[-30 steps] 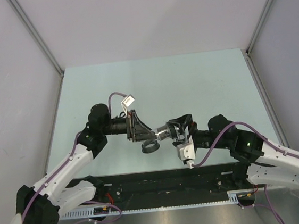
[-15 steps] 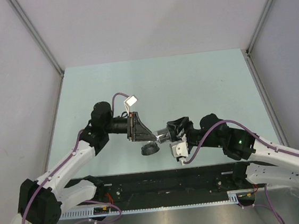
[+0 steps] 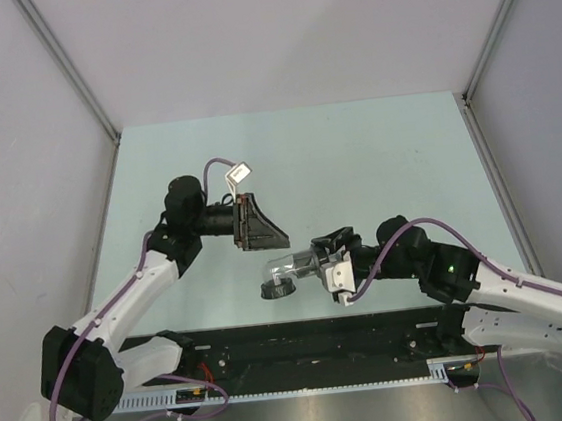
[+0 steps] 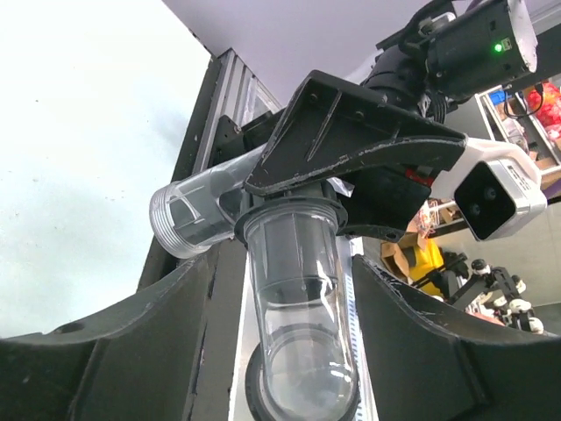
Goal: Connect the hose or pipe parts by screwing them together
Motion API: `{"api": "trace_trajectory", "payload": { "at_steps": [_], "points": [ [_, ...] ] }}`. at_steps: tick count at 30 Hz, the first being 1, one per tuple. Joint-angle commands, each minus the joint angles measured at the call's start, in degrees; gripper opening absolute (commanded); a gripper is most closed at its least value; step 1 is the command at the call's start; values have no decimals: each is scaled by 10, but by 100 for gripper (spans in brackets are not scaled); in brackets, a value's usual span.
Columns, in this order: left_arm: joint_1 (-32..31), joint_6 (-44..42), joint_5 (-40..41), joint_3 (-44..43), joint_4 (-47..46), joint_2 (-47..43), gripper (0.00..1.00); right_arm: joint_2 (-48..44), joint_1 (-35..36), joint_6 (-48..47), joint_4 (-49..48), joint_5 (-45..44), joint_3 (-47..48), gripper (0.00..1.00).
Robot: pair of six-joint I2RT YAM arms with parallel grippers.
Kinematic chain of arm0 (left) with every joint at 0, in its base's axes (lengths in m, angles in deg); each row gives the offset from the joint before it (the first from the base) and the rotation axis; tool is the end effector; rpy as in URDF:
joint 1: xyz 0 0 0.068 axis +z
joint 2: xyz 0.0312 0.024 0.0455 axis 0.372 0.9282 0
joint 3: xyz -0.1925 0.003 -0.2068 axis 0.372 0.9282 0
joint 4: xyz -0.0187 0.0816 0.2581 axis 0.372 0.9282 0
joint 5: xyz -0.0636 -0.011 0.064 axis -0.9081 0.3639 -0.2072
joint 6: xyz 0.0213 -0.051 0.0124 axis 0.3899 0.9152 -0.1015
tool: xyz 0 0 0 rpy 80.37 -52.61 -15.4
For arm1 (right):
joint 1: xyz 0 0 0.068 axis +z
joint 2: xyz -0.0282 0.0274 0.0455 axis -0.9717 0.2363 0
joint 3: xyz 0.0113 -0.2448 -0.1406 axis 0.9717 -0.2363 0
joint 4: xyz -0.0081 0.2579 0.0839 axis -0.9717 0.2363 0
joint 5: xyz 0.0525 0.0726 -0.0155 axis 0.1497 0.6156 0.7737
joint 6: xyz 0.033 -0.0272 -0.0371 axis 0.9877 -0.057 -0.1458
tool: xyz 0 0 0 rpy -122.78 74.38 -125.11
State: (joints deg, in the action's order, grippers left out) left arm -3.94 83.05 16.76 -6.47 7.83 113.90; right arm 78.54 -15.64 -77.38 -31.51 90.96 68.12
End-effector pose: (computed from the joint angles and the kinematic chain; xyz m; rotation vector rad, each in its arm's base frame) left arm 0.2103 -0.1422 0.3094 0.6979 1.9575 -1.8271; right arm 0.0903 0.1808 0.3185 -1.6641 0.9017 0.3378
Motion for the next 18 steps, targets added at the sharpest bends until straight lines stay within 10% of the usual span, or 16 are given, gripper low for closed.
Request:
{"api": "trace_trajectory", "payload": {
  "at_steps": [1, 18],
  "points": [
    [5, -13, -12, -21, -28, -19, 72, -29, -2, 21, -42, 1, 5, 4],
    [4, 13, 15, 49, -27, -75, 76, -20, -27, 55, -65, -15, 5, 3]
  ]
}}
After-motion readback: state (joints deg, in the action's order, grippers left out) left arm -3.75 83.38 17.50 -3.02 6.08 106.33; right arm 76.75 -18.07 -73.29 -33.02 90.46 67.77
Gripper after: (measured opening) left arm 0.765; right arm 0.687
